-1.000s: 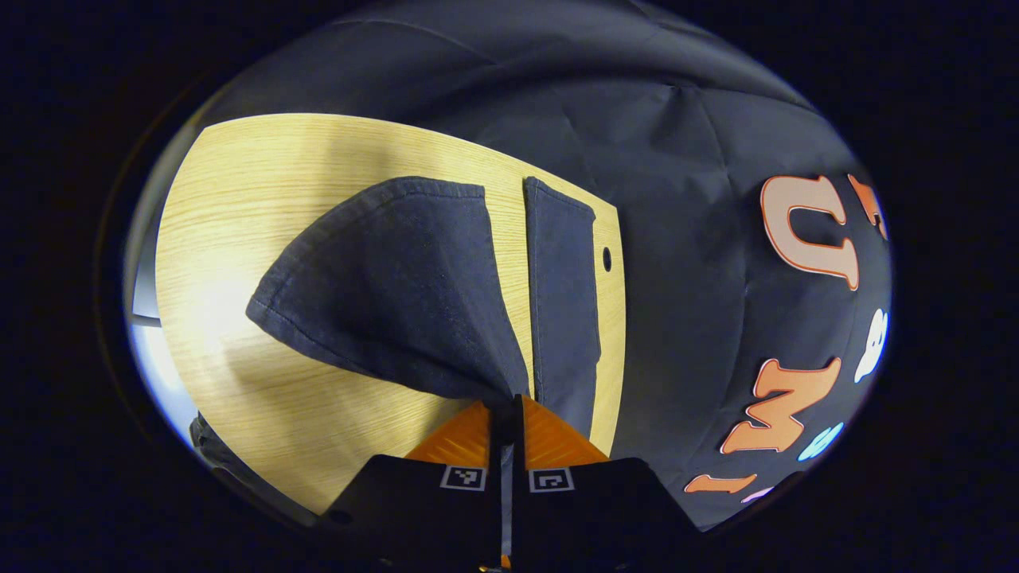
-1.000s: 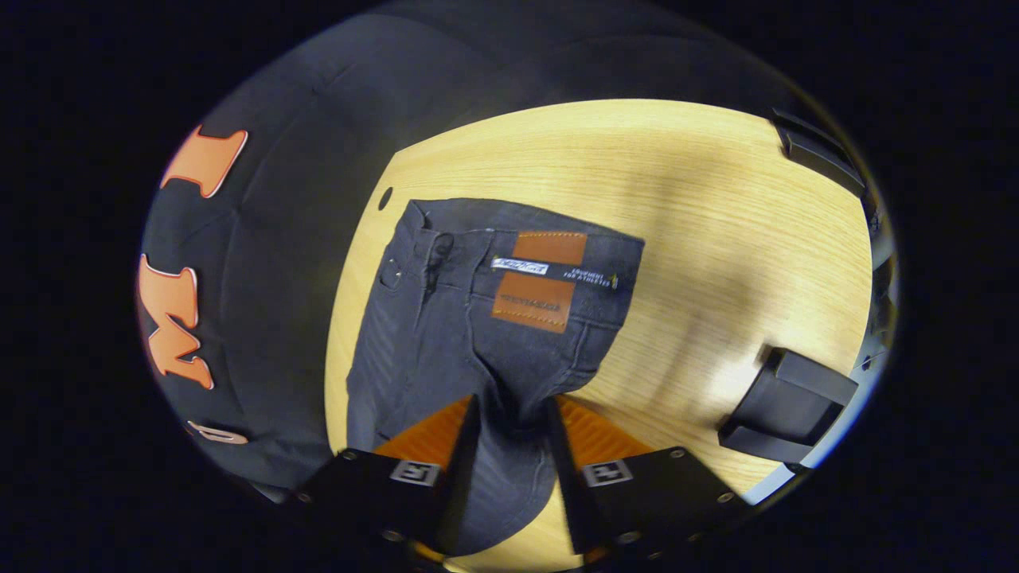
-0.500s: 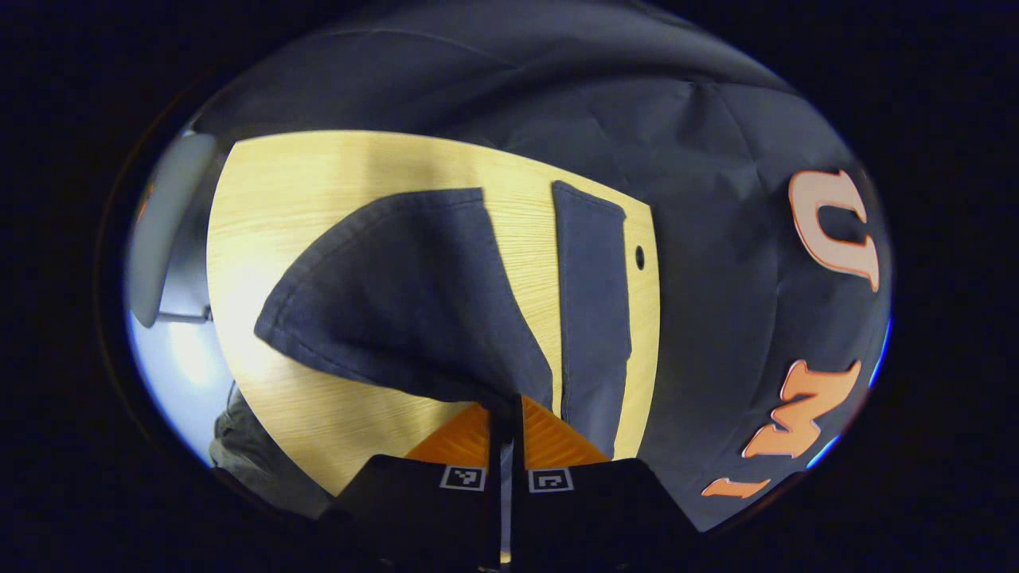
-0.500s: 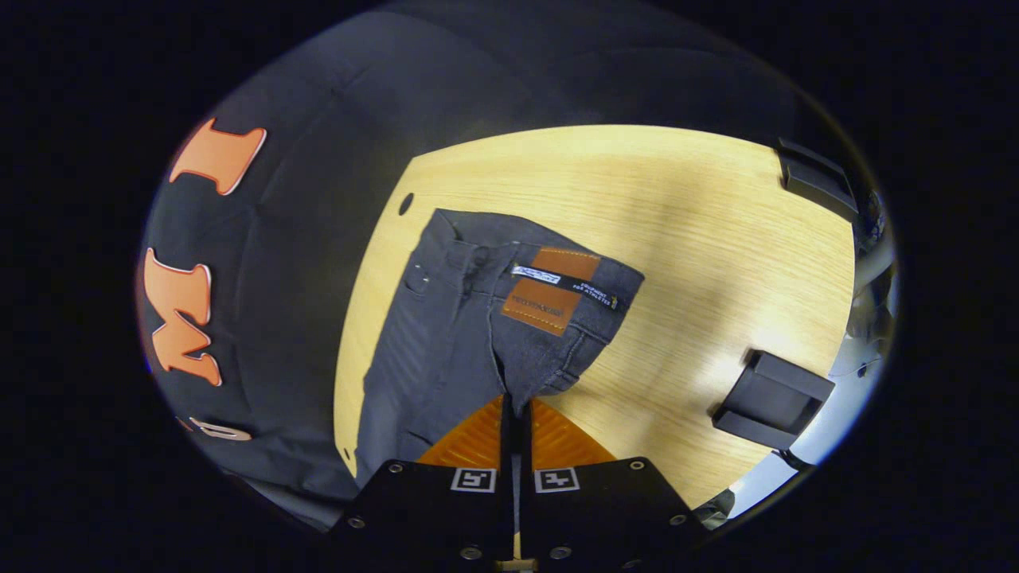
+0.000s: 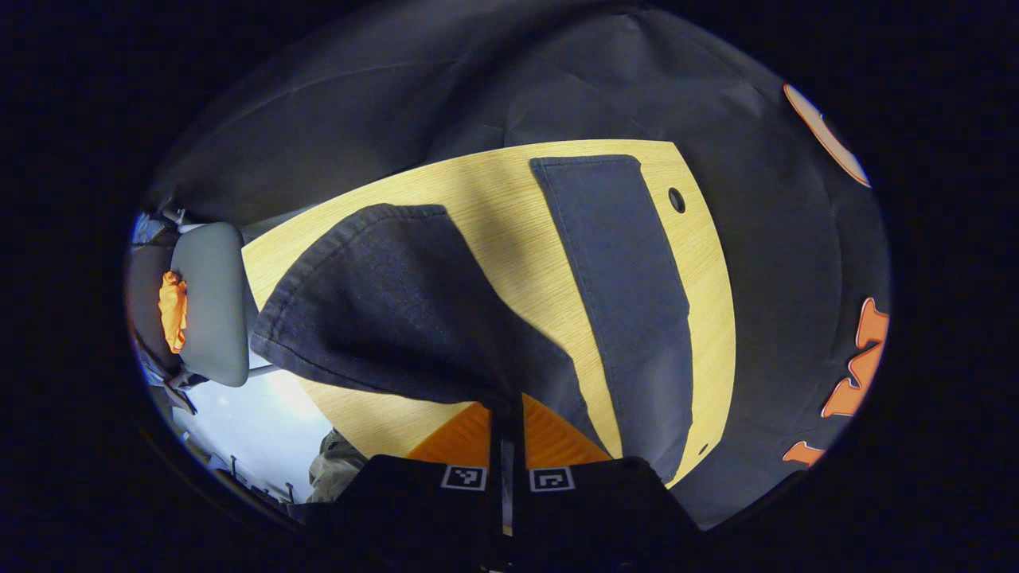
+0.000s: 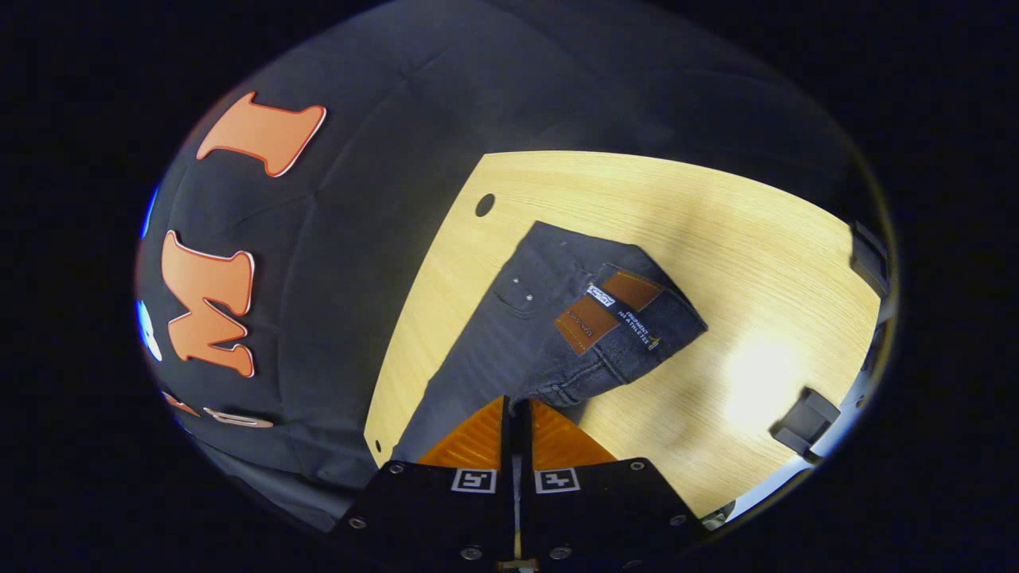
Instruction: Grasp the waist and the cuffs of the jeans and fold them to make the two legs overlap; first hold the waist and fold one-third of the jeans toward the cuffs, then hold the cuffs and fold the remaining one-third in the same direction to finish folding.
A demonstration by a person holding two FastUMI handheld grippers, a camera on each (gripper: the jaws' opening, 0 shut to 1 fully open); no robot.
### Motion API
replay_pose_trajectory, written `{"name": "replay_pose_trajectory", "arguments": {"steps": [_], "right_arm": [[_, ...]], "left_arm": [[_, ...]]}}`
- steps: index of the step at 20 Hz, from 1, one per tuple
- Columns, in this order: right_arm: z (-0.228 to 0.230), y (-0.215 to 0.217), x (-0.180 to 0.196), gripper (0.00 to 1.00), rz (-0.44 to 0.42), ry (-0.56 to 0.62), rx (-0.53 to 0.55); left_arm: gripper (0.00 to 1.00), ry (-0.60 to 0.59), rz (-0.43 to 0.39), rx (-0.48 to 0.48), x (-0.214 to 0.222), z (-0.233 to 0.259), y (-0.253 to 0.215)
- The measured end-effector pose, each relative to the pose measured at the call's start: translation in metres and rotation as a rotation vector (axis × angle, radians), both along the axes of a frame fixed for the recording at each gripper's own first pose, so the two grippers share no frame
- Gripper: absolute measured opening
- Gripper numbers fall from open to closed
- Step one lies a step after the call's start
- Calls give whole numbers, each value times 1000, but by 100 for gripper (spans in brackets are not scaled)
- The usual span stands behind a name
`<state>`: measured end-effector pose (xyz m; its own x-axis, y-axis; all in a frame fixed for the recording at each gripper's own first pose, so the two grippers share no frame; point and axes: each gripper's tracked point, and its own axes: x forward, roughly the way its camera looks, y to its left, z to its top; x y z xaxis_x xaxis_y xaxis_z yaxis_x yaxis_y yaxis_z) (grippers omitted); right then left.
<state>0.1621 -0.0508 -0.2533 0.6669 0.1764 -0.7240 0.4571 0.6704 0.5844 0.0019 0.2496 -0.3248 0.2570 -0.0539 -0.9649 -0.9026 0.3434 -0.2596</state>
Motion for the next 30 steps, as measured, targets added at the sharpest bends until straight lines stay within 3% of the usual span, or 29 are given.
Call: {"name": "replay_pose_trajectory", "arguments": {"steps": [5,11,13,15,17,18,20,21,26,30], "right_arm": [[-1,16,47,4,-8,53,39],[-27,22,124,4,-25,123,39],[-43,27,154,4,-33,142,38],[-57,30,177,3,-58,164,35],[-48,41,191,4,-82,130,93],[-38,43,205,36,-85,80,119],[-18,34,212,100,-85,20,74],[-8,28,211,98,-68,-9,55],[31,7,163,98,9,-85,-10],[40,-22,112,97,1,-137,-4]], "left_arm": [[5,58,22,-31,54,15,8],[5,222,-9,-17,143,-15,34],[7,241,-88,-21,180,-30,39],[22,189,-154,-25,219,-30,39],[61,179,-171,-4,250,-43,39],[80,189,-200,26,257,-44,38],[87,184,-254,112,266,-42,46],[100,147,-269,143,274,-36,50],[99,-80,-297,189,276,-14,47],[99,-203,-345,202,259,1,27]]}}
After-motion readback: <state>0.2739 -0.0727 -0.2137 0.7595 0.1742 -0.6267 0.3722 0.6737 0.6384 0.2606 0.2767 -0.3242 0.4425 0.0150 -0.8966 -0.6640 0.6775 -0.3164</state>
